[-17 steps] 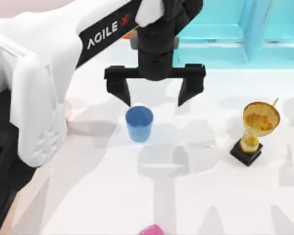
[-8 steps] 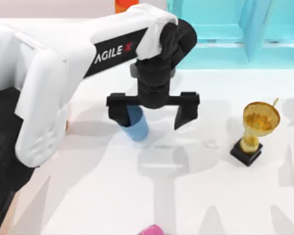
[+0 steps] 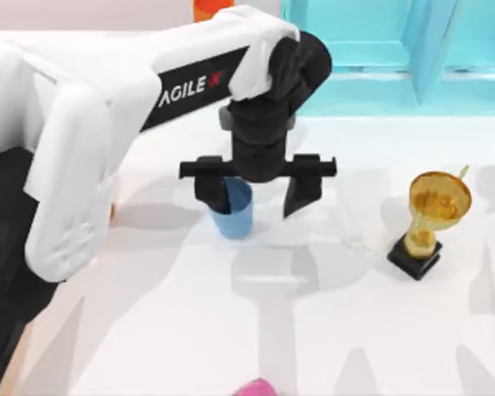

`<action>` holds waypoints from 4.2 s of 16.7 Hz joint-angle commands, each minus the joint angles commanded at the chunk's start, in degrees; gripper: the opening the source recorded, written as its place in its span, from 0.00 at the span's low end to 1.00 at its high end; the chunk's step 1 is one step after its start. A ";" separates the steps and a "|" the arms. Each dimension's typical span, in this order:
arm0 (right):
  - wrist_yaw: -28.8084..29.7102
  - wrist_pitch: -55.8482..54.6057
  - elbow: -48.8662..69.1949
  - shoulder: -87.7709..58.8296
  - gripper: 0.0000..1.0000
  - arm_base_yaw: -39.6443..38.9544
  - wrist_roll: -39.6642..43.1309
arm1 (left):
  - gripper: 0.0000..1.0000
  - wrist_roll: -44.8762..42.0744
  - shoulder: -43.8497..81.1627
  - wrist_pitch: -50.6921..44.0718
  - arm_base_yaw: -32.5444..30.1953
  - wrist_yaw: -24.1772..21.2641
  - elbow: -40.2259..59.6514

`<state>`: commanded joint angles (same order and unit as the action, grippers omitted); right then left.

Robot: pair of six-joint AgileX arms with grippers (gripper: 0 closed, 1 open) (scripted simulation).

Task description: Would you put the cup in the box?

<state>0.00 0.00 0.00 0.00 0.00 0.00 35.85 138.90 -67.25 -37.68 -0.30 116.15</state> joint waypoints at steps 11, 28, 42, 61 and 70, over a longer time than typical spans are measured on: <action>0.00 0.00 0.00 0.00 1.00 0.00 0.00 | 0.00 0.00 0.00 0.00 0.00 0.00 0.00; 0.00 0.00 0.00 0.00 1.00 0.00 0.00 | 0.00 -27.19 -22.16 0.74 29.54 2.46 -9.10; 0.00 0.00 0.00 0.00 1.00 0.00 0.00 | 0.00 -46.98 -37.91 -12.29 47.23 1.30 -25.49; 0.00 0.00 0.00 0.00 1.00 0.00 0.00 | 0.53 -48.77 -36.93 1.79 49.25 1.14 -38.55; 0.00 0.00 0.00 0.00 1.00 0.00 0.00 | 1.00 -48.77 -36.93 1.79 49.25 1.14 -38.55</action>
<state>0.00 0.00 0.00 0.00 0.00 0.00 -12.91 101.98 -65.46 11.57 0.85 77.60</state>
